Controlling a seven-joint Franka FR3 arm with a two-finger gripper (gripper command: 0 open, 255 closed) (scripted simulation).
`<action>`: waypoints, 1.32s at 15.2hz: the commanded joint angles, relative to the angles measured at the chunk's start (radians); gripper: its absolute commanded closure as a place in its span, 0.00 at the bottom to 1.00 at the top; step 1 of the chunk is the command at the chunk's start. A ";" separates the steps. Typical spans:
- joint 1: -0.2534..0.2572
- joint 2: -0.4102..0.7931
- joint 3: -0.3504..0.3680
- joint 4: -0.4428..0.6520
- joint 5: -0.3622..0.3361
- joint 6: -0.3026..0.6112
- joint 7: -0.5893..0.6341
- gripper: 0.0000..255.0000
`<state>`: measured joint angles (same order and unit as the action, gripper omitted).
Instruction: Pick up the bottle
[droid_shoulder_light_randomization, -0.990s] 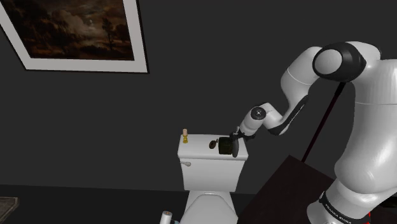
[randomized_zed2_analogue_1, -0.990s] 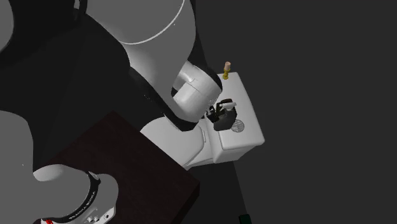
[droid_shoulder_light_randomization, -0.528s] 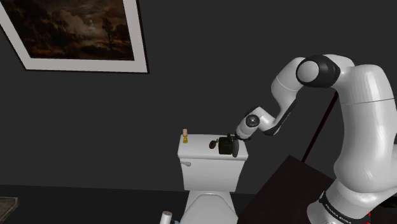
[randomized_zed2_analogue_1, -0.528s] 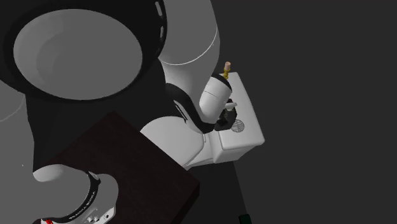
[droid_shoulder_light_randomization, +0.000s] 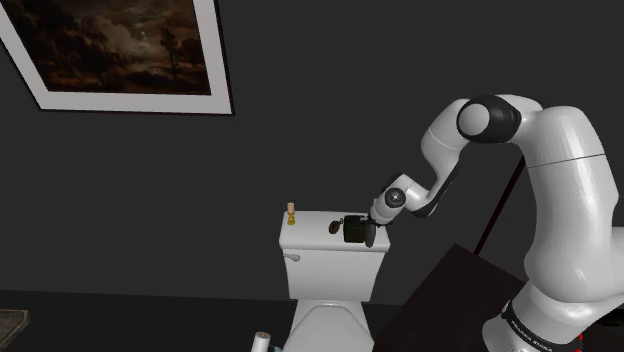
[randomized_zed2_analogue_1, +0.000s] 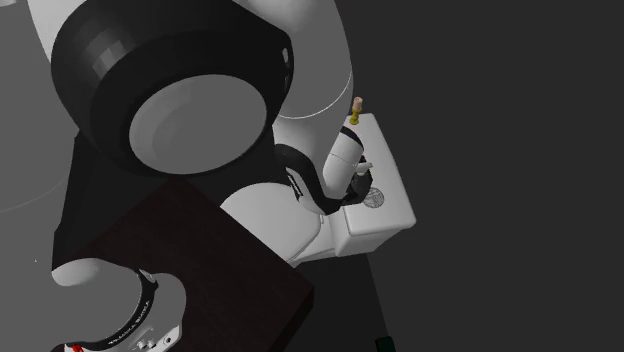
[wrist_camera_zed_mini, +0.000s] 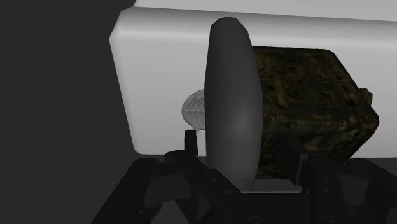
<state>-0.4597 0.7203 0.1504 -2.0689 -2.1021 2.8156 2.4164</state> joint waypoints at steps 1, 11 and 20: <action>-0.001 0.003 0.000 0.002 -0.003 -0.001 0.002 1.00; 0.002 -0.025 -0.004 -0.016 0.019 0.008 -0.016 1.00; 0.018 -0.154 -0.030 -0.089 0.155 0.053 -0.143 1.00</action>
<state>-0.4428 0.5847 0.1237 -2.1471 -1.9646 2.8630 2.2912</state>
